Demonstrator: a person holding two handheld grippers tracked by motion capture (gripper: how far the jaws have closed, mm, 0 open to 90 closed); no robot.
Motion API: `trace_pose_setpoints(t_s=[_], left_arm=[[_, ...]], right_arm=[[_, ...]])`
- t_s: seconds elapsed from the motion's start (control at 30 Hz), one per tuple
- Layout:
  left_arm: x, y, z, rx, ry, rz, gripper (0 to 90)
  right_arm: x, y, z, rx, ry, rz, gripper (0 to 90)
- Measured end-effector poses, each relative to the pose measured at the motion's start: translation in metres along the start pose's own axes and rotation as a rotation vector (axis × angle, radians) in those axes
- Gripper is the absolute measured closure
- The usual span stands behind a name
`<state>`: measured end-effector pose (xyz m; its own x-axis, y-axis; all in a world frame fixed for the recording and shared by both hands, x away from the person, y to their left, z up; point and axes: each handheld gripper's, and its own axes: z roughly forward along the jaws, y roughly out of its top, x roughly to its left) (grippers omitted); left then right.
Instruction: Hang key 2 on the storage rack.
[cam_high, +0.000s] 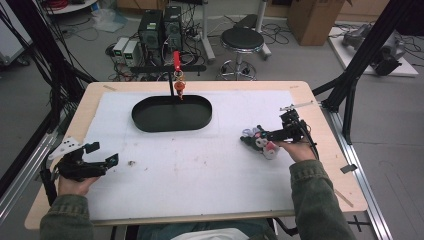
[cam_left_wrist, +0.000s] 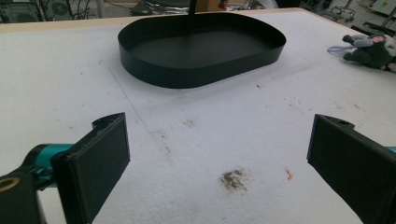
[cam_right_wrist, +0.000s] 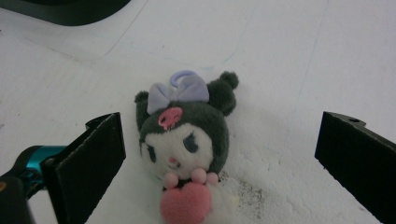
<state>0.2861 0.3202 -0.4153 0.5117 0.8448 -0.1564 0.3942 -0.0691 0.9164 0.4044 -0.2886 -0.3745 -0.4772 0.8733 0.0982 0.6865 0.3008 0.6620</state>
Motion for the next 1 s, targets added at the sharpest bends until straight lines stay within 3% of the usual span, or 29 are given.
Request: trace_pose_setpoints(t_s=[0.33,0.63,0.73,0.8,0.83,0.87,1.0], left_arm=[[0.0,0.0,0.0,0.005,0.001,0.002,6.1],[0.0,-0.001,0.0,0.011,0.002,0.001,6.1],[0.0,-0.001,0.0,0.011,0.002,0.001,6.1],[0.0,-0.001,0.0,0.014,0.002,0.005,6.1],[0.0,-0.001,0.0,0.014,0.002,0.005,6.1],[0.0,-0.001,0.0,0.014,0.001,0.005,6.1],[0.0,-0.001,0.0,0.014,0.002,0.005,6.1]], right_arm=[[-0.005,-0.023,0.012,0.037,0.02,0.023,0.6],[-0.006,-0.047,0.029,0.117,0.021,0.025,0.6],[-0.004,-0.053,0.027,0.103,0.012,-0.008,20.8],[-0.001,-0.053,0.025,0.09,0.057,-0.037,36.4],[-0.001,-0.053,0.025,0.09,0.057,-0.037,36.4],[0.004,-0.053,0.023,0.085,0.056,-0.07,44.3],[0.005,-0.053,0.022,0.083,0.045,-0.076,47.4]])
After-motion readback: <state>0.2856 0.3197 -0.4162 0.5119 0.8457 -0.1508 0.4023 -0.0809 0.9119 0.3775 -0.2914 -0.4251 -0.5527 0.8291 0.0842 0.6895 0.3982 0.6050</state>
